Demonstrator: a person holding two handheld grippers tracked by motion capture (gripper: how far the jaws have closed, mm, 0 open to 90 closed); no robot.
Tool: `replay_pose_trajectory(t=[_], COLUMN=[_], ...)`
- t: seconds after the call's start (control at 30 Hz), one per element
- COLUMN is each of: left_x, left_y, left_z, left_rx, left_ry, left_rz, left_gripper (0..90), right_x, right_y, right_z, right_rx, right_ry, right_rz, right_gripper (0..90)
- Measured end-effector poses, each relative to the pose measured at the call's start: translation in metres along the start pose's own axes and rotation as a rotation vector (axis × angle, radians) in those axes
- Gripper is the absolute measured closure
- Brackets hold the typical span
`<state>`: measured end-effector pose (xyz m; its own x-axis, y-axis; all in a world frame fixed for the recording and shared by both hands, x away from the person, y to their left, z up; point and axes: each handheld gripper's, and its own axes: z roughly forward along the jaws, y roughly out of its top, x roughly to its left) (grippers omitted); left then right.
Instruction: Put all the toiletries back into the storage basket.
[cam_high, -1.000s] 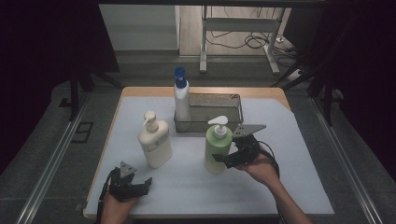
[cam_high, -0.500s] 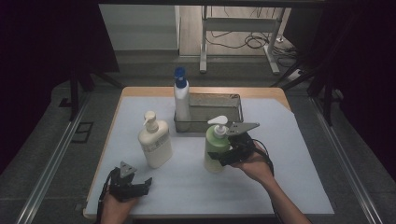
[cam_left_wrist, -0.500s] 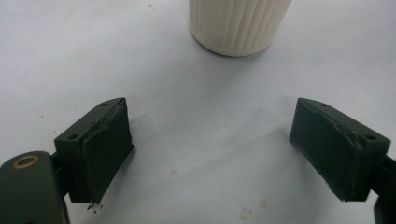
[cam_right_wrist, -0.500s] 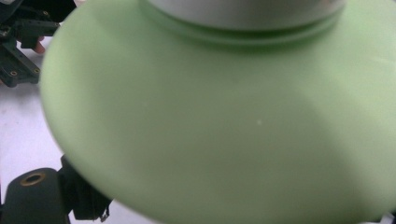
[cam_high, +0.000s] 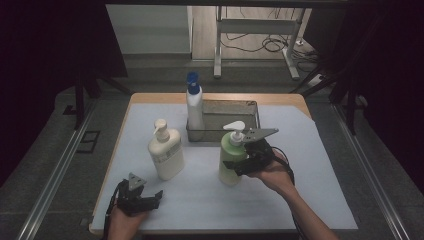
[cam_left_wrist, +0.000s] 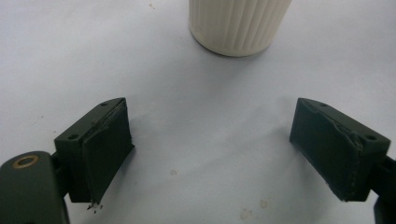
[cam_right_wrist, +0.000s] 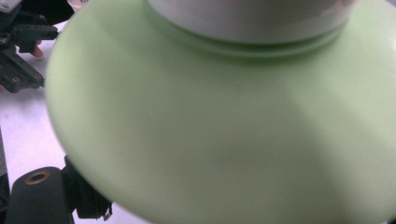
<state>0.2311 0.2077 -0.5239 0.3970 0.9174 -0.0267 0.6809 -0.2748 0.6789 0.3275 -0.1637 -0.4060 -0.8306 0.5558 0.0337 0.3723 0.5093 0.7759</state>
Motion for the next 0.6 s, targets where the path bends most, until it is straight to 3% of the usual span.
replay_pose_trajectory(t=[0.6], left_x=[0.0], left_y=[0.0], left_z=[0.0], left_rx=[0.0], left_ry=[0.0], left_rz=[-0.001], left_gripper=[12.1], right_x=[-0.005], right_y=[0.043], right_z=[-0.019], right_rx=[-0.014], right_ry=[-0.024], right_rz=[-0.019], right_gripper=[12.1])
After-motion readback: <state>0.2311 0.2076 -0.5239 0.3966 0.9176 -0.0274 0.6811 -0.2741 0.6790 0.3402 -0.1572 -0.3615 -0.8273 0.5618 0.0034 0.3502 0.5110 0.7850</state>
